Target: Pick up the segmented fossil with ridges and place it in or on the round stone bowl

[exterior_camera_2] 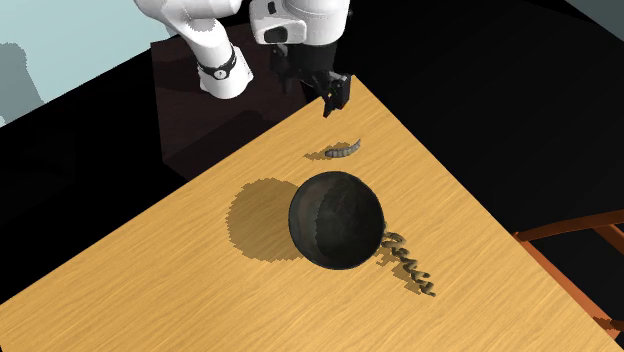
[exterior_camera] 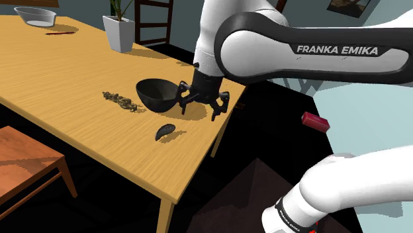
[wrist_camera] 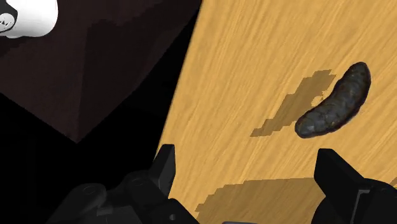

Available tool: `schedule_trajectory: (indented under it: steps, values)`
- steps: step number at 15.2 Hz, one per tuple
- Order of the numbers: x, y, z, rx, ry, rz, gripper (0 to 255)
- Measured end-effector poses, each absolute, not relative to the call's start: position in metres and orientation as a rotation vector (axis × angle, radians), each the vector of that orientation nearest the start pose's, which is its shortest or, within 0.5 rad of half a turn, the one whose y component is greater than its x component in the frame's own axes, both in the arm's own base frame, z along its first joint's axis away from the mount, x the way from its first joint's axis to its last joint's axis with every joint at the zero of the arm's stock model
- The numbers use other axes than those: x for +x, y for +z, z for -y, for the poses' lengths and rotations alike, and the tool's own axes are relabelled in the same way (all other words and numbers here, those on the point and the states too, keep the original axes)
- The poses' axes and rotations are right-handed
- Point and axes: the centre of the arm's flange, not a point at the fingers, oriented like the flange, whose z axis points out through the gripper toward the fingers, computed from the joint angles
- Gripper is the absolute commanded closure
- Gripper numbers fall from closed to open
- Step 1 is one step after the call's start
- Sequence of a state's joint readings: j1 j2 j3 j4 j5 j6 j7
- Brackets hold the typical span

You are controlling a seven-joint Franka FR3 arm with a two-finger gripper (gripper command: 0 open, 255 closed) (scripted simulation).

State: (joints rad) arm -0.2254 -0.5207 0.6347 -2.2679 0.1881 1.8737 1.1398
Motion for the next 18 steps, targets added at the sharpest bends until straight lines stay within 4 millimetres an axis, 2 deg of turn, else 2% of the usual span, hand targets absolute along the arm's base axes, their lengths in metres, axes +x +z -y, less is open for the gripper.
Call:
schedule_trajectory:
  steps: [3,8,10,16,18]
  values:
    - [0.405,0.496,-0.243,-2.814,-0.163,-1.536,0]
    - [0.454,0.462,-0.278,-2.609,-0.122,-1.9,0]
    - [0.468,0.452,-0.286,-2.535,-0.113,-2.002,0]
    - [0.473,0.42,-0.284,-2.504,-0.112,-2.039,0]
    - [0.474,0.415,-0.284,-2.504,-0.112,-2.039,0]
